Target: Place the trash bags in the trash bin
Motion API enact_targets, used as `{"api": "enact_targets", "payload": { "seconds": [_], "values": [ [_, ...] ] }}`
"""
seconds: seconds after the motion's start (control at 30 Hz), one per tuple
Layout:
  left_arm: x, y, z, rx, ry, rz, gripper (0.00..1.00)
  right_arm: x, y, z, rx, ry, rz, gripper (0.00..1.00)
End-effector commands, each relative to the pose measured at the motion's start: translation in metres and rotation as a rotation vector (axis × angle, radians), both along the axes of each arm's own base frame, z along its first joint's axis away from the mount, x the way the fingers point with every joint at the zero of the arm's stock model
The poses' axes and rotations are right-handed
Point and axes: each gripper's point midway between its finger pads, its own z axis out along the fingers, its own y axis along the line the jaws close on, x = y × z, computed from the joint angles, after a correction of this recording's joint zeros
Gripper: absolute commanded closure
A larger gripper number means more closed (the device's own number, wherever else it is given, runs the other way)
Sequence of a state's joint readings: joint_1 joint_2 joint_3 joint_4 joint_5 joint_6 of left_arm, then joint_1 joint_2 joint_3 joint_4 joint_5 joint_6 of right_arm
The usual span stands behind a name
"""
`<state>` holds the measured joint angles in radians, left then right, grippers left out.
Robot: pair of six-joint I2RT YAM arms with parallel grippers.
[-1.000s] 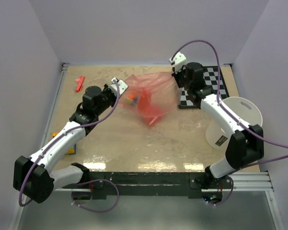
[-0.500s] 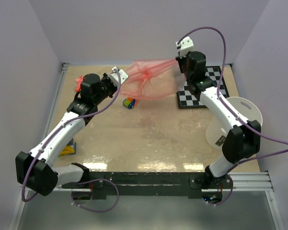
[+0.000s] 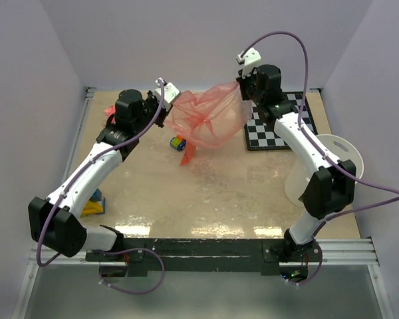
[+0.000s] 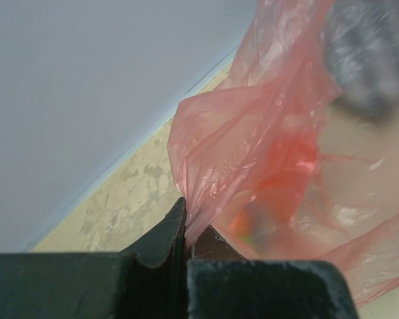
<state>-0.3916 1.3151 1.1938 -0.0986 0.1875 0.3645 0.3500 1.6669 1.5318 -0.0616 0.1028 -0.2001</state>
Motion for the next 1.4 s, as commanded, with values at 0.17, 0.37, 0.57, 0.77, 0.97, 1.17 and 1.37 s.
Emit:
{"api": "enact_targets", "payload": {
  "seconds": [0.17,0.37,0.57,0.77,0.97,1.17,1.37],
  "values": [
    [0.068,-0.038,0.044,-0.149,0.014,-0.017,1.00,0.055,0.052,0.046,0.094,0.010,0.131,1.00],
    [0.106,-0.037,0.207,-0.225,-0.393,0.023,1.00,0.051,0.032,0.251,0.282,-0.502,0.059,1.00],
    [0.009,-0.013,0.386,-0.407,-1.157,0.042,1.00,-0.113,-0.018,0.431,0.568,-1.234,0.137,1.00],
    [-0.049,-0.068,0.392,-0.169,-1.637,0.075,1.00,-0.148,-0.013,0.438,0.554,-1.365,0.175,1.00],
    [-0.057,-0.115,0.272,-0.064,-1.544,-0.052,1.00,-0.090,0.020,0.277,0.266,-1.028,0.172,1.00],
    [-0.150,-0.110,0.050,0.205,-1.159,-0.432,1.00,-0.147,0.023,0.019,-0.056,-0.333,0.384,1.00],
    [-0.192,-0.074,-0.039,0.218,-0.643,-0.608,1.00,-0.255,0.011,0.002,0.057,-0.139,0.531,1.00]
  ]
}}
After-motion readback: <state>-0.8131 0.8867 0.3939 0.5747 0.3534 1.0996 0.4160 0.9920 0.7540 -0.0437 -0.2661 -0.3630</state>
